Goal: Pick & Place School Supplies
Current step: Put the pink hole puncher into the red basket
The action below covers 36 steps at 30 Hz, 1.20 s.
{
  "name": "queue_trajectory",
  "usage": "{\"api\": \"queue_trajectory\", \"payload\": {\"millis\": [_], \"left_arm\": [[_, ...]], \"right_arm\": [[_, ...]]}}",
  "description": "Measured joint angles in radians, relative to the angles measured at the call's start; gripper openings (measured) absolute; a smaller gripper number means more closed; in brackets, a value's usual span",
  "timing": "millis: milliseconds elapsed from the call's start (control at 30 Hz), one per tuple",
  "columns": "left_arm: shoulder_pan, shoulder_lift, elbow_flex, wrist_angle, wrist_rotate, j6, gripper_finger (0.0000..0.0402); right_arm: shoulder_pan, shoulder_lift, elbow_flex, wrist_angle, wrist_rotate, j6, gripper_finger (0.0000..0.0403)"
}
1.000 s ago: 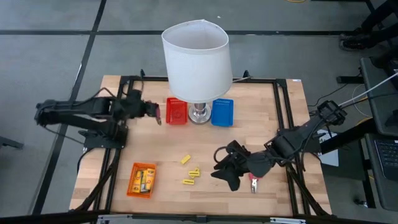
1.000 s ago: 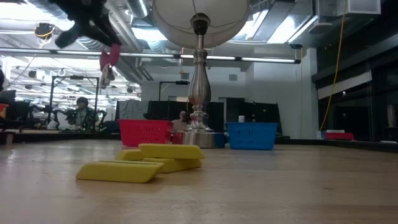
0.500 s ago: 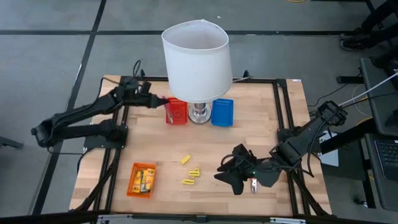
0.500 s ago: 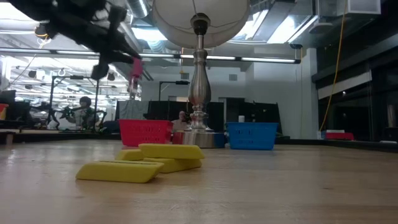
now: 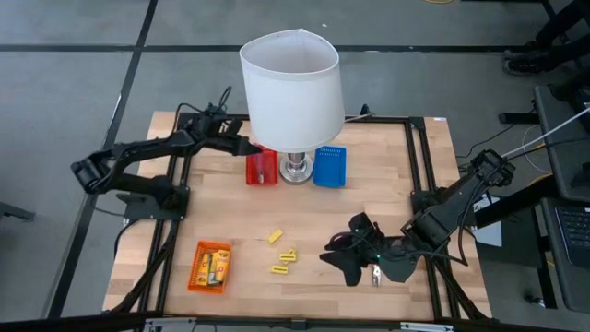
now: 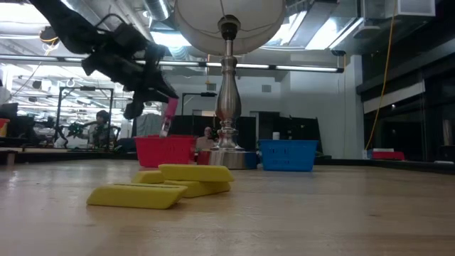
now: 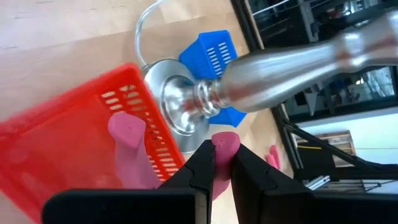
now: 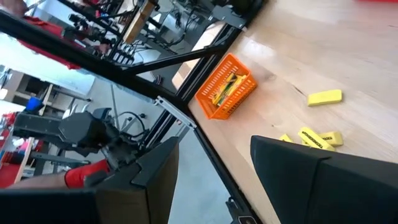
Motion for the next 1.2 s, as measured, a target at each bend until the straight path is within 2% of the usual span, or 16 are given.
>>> {"api": "queue_trajectory", "payload": {"millis": [300, 533, 833, 1200], "left_arm": [[0.026, 0.110, 0.001, 0.079, -0.016, -0.024, 0.0026], [0.026, 0.148, 0.001, 0.109, -0.018, -0.028, 0.0026], [0.025, 0.147, 0.001, 0.117, -0.053, -0.055, 0.0102], [0.015, 0.147, 0.001, 0.117, -0.029, -0.078, 0.0114]], "right_arm": [[0.000, -0.017, 0.000, -0.051, 0.019, 0.042, 0.0204], [-0.001, -0.030, 0.000, -0.072, 0.032, 0.054, 0.0204], [-0.001, -0.030, 0.000, -0.092, 0.033, 0.068, 0.0204], [-0.001, -0.030, 0.000, -0.094, 0.050, 0.068, 0.0204]]}}
